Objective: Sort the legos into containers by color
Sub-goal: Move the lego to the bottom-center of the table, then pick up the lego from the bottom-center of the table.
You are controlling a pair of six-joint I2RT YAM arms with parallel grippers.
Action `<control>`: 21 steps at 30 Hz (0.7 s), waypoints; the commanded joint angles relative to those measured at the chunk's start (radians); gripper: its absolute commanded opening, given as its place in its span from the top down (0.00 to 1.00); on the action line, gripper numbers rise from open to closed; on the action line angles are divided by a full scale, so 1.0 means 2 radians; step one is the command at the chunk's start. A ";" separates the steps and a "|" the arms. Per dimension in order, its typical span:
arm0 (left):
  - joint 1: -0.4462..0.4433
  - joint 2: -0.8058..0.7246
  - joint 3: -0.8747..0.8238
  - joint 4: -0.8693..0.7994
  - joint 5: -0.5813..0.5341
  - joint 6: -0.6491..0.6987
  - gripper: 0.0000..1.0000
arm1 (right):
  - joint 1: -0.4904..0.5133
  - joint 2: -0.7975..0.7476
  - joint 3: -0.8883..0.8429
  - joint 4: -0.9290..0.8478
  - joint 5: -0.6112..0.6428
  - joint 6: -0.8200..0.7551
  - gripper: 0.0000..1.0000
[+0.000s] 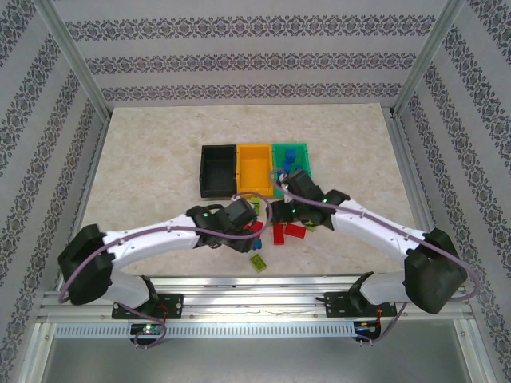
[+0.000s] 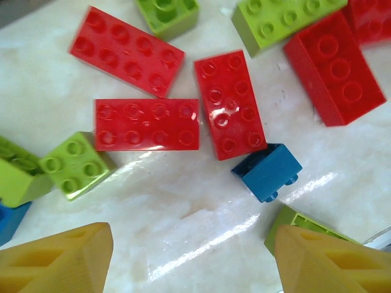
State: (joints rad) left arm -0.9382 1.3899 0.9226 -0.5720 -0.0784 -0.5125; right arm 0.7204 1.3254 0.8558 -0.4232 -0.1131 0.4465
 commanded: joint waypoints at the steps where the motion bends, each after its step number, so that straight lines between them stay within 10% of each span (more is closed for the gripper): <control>1: 0.039 -0.029 -0.028 0.035 0.005 -0.032 0.29 | 0.047 -0.007 -0.012 -0.002 -0.005 0.022 0.40; 21: 0.174 -0.189 -0.157 0.062 0.064 -0.095 0.29 | 0.157 0.168 0.074 -0.027 0.080 0.079 0.35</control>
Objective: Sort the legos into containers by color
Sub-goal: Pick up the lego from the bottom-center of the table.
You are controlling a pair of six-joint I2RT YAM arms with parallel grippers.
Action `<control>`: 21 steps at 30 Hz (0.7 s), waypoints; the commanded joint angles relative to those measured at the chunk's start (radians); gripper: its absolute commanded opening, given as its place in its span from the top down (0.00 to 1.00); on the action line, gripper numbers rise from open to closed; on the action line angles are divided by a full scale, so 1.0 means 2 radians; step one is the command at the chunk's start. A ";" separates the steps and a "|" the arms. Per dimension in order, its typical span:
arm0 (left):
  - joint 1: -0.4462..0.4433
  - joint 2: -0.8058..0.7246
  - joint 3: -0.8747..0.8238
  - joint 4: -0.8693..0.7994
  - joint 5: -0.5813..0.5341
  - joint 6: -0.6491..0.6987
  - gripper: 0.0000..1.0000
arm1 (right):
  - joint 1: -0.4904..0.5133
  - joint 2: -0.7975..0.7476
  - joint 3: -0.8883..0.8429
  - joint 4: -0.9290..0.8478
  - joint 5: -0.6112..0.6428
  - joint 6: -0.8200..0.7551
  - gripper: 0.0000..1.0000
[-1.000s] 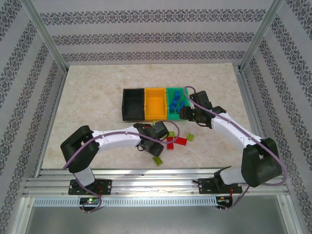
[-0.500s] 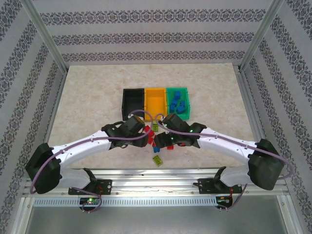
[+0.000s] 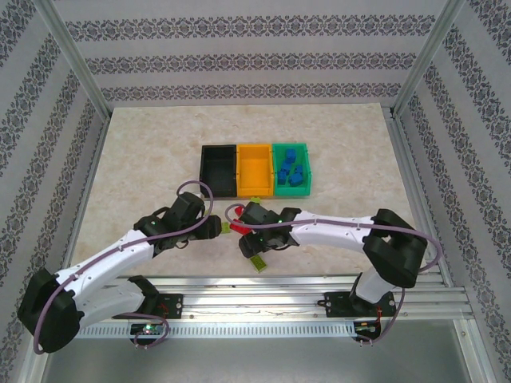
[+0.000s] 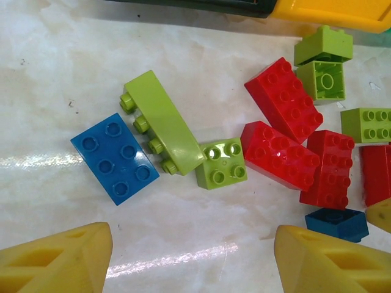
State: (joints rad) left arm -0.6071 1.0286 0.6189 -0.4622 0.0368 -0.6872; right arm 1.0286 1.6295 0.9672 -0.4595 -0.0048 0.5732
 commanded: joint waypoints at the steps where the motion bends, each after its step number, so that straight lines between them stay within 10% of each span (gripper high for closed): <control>1: 0.010 -0.010 -0.006 0.006 0.005 -0.007 0.29 | 0.003 0.024 0.022 -0.012 0.027 0.015 0.37; 9: 0.017 -0.011 -0.010 0.009 0.010 -0.001 0.29 | 0.003 0.031 0.025 -0.025 0.017 0.009 0.66; 21: 0.040 0.034 -0.010 0.024 0.037 0.001 0.28 | -0.072 -0.077 0.035 -0.027 0.019 -0.028 0.67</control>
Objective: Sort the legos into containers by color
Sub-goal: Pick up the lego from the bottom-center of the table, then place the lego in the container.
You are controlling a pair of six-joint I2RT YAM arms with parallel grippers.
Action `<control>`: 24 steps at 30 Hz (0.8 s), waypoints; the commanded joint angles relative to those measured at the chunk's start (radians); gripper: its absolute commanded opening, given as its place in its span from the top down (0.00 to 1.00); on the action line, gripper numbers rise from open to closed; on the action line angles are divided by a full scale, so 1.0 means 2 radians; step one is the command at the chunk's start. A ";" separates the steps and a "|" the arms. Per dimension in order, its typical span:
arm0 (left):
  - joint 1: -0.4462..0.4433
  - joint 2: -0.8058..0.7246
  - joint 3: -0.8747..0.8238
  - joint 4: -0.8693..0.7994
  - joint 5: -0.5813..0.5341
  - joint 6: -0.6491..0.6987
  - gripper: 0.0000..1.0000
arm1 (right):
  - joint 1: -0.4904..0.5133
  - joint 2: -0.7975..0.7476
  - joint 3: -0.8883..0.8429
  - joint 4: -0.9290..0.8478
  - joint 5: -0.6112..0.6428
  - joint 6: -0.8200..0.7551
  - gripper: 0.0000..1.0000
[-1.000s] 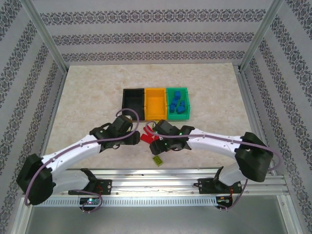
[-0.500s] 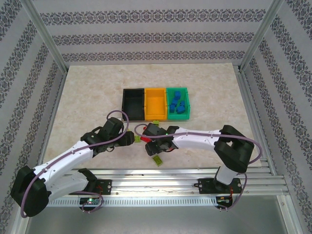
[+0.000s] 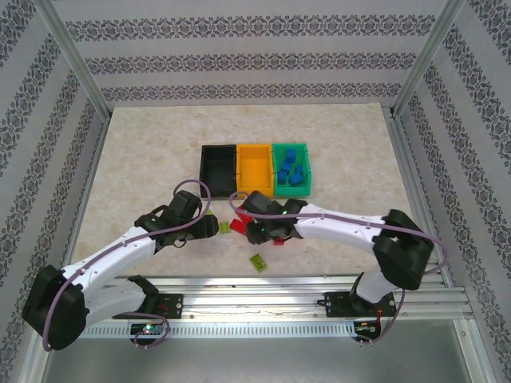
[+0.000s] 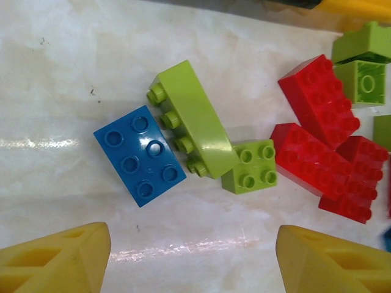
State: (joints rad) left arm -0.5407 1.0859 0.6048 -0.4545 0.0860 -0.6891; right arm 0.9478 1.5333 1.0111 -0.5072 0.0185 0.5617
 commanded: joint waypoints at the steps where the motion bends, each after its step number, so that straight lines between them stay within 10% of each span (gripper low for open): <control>1: 0.008 0.009 -0.004 0.024 0.014 0.001 0.28 | -0.051 -0.036 0.015 0.001 0.009 -0.029 0.67; 11: 0.038 0.051 -0.003 0.037 0.027 -0.028 0.28 | -0.244 0.053 0.135 0.015 0.006 -0.082 0.66; 24: 0.069 0.111 0.023 0.032 0.061 -0.029 0.28 | -0.287 0.124 0.207 0.008 0.009 -0.110 0.37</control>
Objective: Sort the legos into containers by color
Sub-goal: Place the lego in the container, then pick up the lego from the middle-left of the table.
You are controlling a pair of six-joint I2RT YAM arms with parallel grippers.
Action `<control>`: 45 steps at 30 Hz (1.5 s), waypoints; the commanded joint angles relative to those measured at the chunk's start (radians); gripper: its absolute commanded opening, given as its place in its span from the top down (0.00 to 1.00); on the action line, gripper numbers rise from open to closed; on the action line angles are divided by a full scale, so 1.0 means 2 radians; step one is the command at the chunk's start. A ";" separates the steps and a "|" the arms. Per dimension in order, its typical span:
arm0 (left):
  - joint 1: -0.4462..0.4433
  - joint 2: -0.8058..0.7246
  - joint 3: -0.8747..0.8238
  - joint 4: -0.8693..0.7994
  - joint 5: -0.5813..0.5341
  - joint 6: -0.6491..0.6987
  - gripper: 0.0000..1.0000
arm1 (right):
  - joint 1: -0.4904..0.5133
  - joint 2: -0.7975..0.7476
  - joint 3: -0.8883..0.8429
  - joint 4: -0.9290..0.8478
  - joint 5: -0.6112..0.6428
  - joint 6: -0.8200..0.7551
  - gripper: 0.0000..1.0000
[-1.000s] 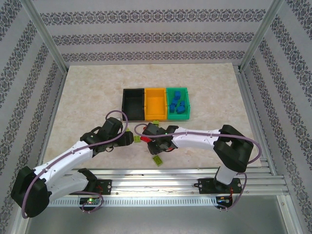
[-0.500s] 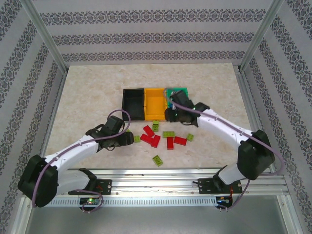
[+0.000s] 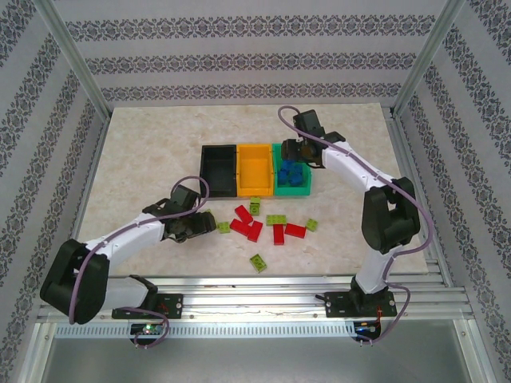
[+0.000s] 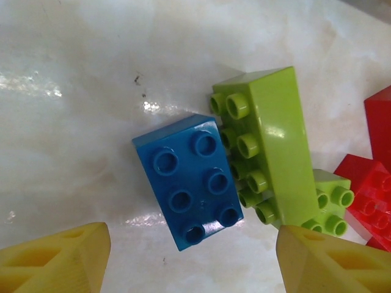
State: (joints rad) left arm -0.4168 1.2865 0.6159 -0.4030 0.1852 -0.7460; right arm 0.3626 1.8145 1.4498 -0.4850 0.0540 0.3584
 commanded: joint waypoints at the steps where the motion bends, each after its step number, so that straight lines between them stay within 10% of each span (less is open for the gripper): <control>1: 0.007 0.018 0.022 0.003 0.011 0.003 0.28 | 0.007 -0.026 -0.024 0.002 -0.010 -0.007 0.37; 31: 0.023 0.099 0.065 -0.033 0.002 0.045 0.40 | 0.039 -0.146 -0.151 0.007 0.004 0.002 0.37; 45: 0.022 0.064 0.085 -0.042 0.008 0.065 0.90 | 0.039 -0.171 -0.183 0.013 0.012 0.005 0.38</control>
State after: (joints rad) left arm -0.3714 1.4689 0.7597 -0.4751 0.1802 -0.6296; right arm 0.4301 1.4982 1.1034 -0.4694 0.0563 0.3618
